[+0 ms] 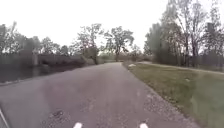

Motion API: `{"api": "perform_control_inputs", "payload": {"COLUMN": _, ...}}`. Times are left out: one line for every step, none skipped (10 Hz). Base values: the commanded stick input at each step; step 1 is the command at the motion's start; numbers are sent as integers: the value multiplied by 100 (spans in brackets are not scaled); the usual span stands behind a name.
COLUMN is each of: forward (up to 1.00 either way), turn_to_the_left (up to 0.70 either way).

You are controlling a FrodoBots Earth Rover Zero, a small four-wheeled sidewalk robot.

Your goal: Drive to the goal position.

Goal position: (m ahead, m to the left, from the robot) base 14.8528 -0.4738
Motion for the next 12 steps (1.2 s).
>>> {"api": "perform_control_inputs", "payload": {"forward": 100, "turn_to_the_left": 40}}
{"api": "perform_control_inputs", "payload": {"forward": 100, "turn_to_the_left": 20}}
{"api": "perform_control_inputs", "payload": {"forward": 100, "turn_to_the_left": 0}}
{"api": "perform_control_inputs", "payload": {"forward": 100, "turn_to_the_left": 0}}
{"api": "perform_control_inputs", "payload": {"forward": 100, "turn_to_the_left": 0}}
{"api": "perform_control_inputs", "payload": {"forward": 100, "turn_to_the_left": 0}}
{"api": "perform_control_inputs", "payload": {"forward": 100, "turn_to_the_left": 0}}
{"api": "perform_control_inputs", "payload": {"forward": 100, "turn_to_the_left": 0}}
{"api": "perform_control_inputs", "payload": {"forward": 100, "turn_to_the_left": 0}}
{"api": "perform_control_inputs", "payload": {"forward": 100, "turn_to_the_left": 4}}
{"api": "perform_control_inputs", "payload": {"forward": 100, "turn_to_the_left": 10}}
{"api": "perform_control_inputs", "payload": {"forward": 100, "turn_to_the_left": 40}}
